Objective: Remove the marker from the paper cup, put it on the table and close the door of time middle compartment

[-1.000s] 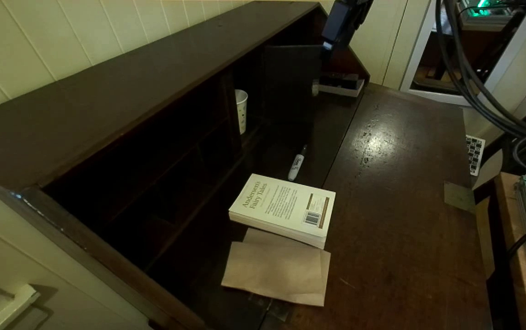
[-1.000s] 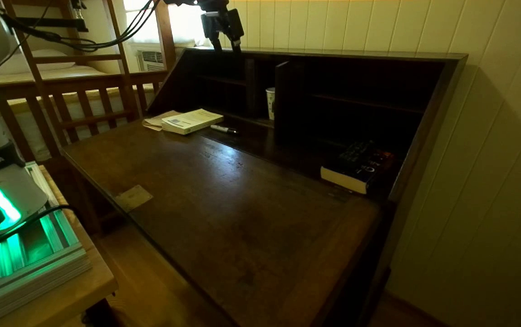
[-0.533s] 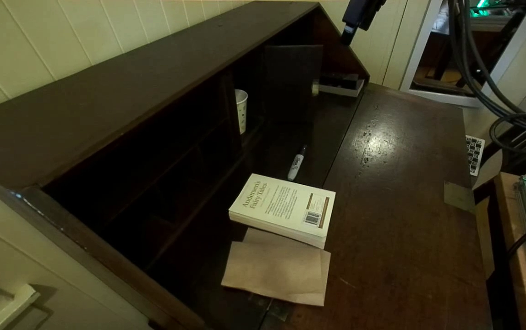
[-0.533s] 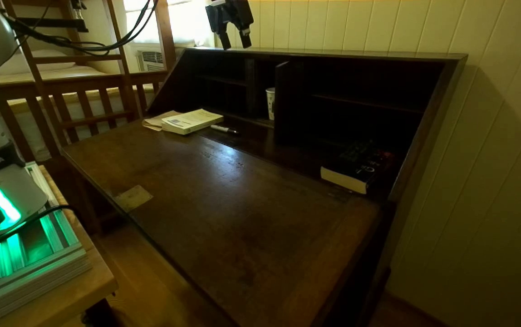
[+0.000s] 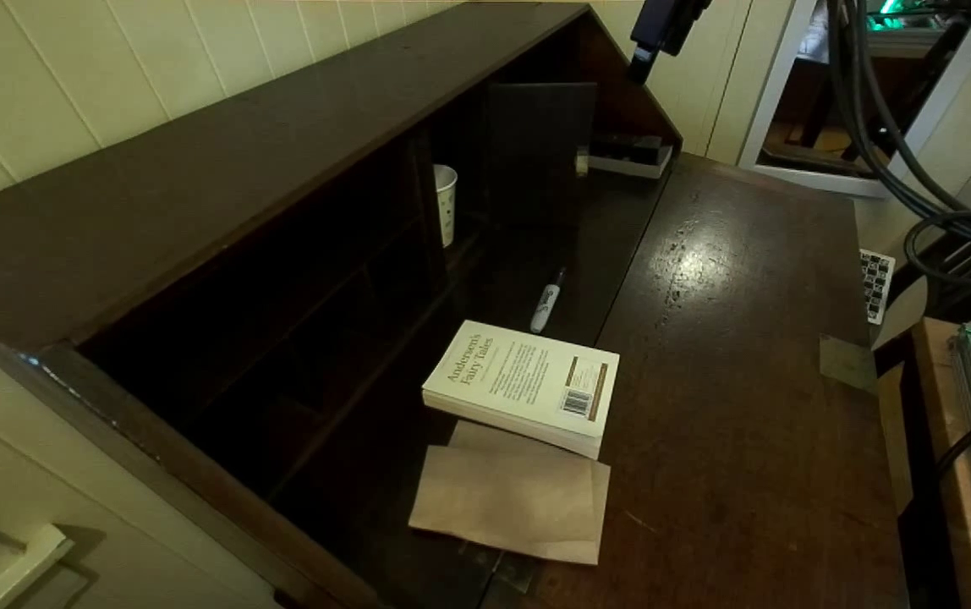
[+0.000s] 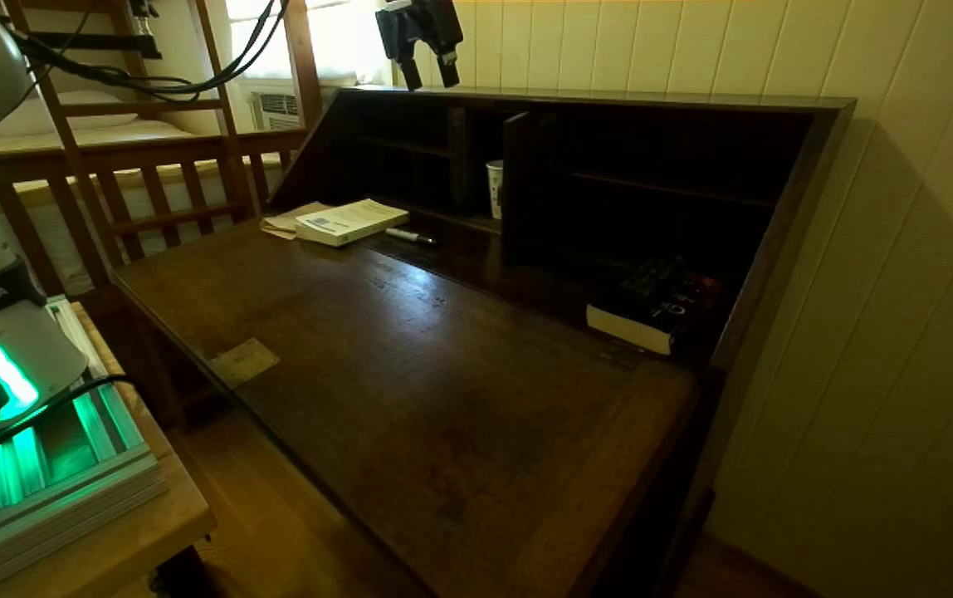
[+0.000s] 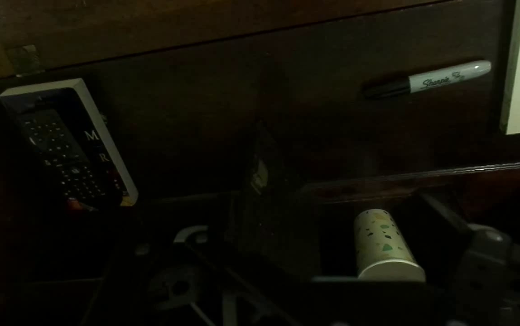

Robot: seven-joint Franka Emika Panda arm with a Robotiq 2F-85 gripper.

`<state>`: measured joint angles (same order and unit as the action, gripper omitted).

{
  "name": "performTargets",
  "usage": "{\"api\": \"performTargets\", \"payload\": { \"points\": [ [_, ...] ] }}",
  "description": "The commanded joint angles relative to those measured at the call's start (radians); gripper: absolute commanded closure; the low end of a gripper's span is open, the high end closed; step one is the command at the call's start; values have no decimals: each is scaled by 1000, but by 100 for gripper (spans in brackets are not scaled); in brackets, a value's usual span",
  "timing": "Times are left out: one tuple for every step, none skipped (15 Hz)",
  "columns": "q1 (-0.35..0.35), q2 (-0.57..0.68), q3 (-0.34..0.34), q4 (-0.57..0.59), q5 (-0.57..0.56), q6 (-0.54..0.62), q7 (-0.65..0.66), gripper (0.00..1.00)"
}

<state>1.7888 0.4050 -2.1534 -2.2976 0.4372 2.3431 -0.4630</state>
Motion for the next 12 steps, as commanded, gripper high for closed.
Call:
{"api": "performTargets", "payload": {
  "points": [
    [-52,4,41,9,13,12,1,0],
    [-68,-13,53,19,7,14,3,0],
    [-87,-30,68,28,-1,27,-6,0],
    [-103,-49,81,39,-4,32,-20,0],
    [-129,-60,102,48,-14,46,-19,0],
    [-145,-75,115,61,-15,44,-26,0],
    [-167,-93,135,72,-20,60,-36,0],
    [-183,-117,151,86,-19,65,-56,0],
    [-204,-136,172,97,-23,73,-70,0],
    [-225,-157,192,112,-28,72,-88,0],
    [-247,-180,215,122,-35,76,-109,0],
    [-276,-197,241,135,-50,69,-127,0]
  ]
}}
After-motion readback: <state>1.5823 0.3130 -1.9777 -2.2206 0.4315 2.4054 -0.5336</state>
